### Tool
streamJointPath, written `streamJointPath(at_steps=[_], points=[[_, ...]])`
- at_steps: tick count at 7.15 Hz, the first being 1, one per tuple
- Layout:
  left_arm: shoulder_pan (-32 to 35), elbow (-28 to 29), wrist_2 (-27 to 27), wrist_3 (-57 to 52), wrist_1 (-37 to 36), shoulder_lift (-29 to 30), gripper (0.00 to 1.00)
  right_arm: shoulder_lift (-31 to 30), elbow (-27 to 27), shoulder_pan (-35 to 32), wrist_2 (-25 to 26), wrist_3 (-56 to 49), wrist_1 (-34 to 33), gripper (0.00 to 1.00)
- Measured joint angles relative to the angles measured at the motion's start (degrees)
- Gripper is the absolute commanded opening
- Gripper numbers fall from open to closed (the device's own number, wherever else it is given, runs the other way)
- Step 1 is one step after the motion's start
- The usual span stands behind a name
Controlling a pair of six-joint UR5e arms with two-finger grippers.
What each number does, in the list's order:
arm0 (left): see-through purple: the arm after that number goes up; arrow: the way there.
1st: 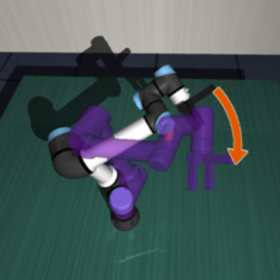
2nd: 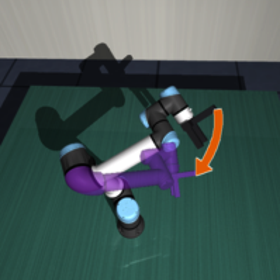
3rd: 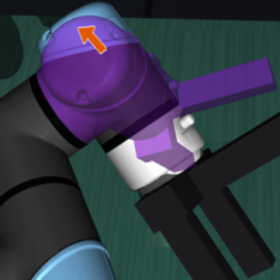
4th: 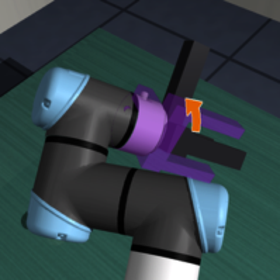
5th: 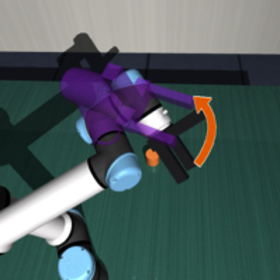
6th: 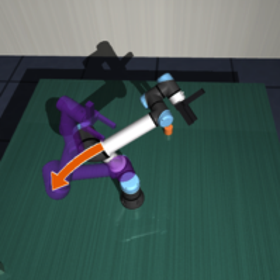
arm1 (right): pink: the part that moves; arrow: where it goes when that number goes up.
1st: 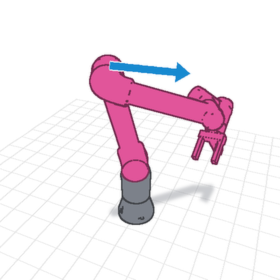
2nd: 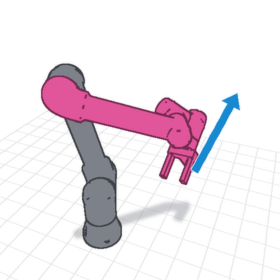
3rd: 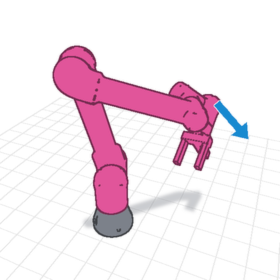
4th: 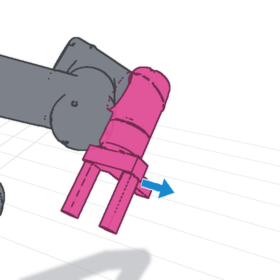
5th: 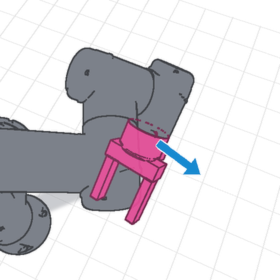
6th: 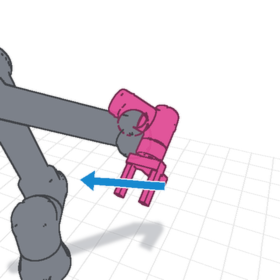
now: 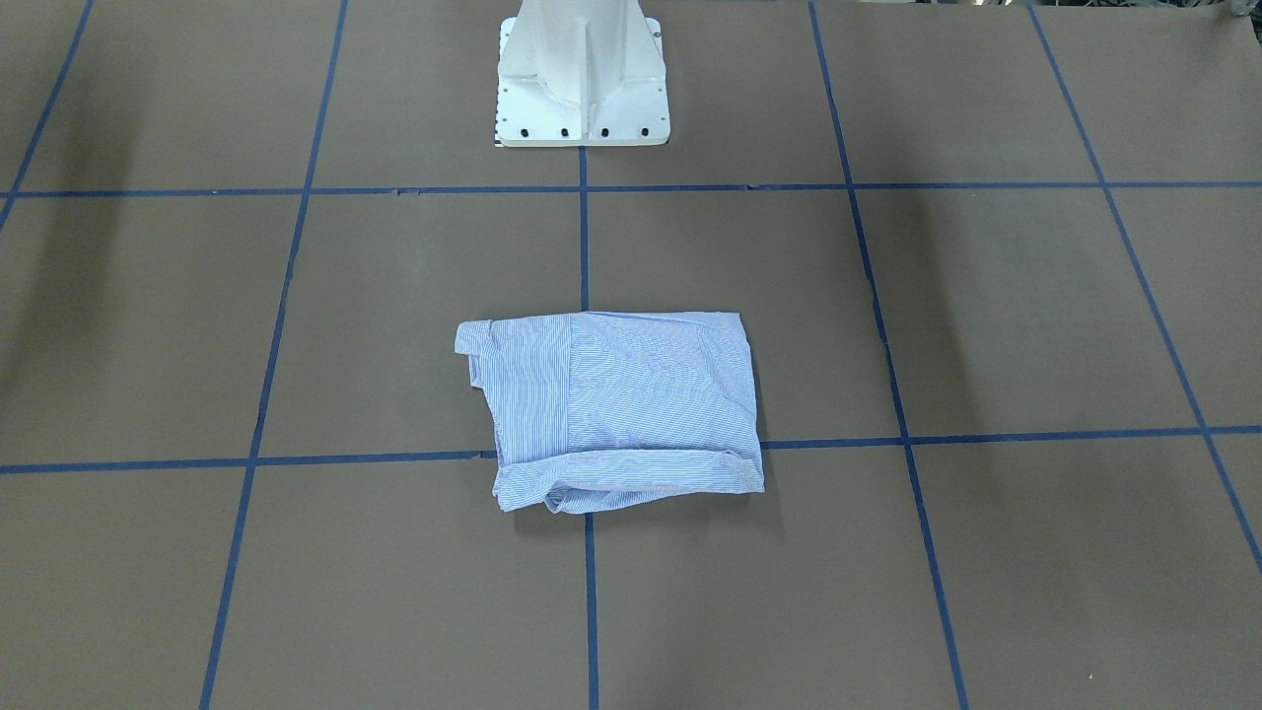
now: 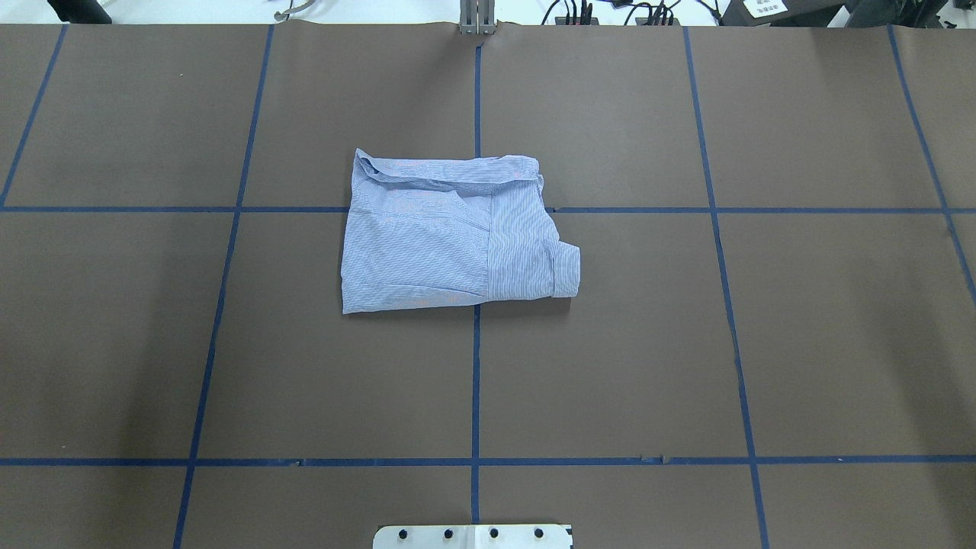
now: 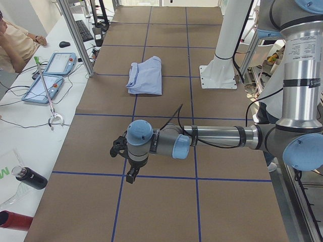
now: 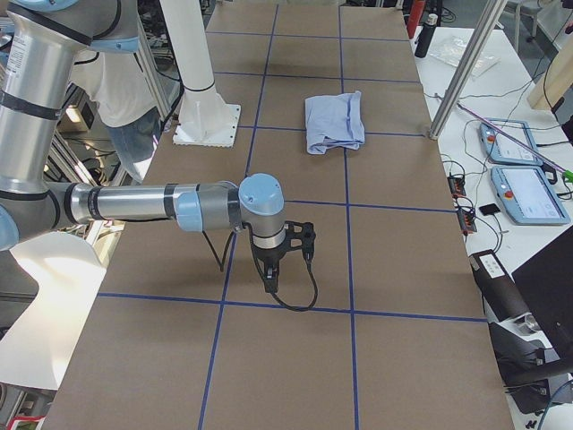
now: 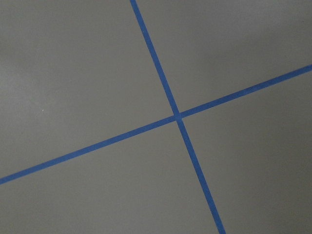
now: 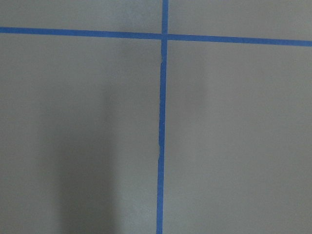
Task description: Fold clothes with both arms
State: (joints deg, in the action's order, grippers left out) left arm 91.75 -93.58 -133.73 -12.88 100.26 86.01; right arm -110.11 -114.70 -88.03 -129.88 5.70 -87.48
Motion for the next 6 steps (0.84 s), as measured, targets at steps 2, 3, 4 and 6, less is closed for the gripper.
streamJointPath(at_steps=[2,3,4,6], points=[[-0.16,-0.3,-0.19,3.36,-0.32,-0.26,1.0,-0.15,-0.02,-0.03,0.22,0.31,0.29,1.0],[-0.21,-1.43,-0.25,4.66,-2.07,-0.28,1.0,-0.17,0.05,-0.04,0.19,0.12,0.35,1.0],[-0.34,-3.67,-0.28,5.17,-6.39,-0.1,1.0,-0.19,0.1,-0.04,0.15,0.0,0.37,1.0],[-0.67,-6.17,-0.32,5.17,-12.69,0.36,1.0,-0.19,0.1,-0.04,0.06,0.01,0.38,1.0]])
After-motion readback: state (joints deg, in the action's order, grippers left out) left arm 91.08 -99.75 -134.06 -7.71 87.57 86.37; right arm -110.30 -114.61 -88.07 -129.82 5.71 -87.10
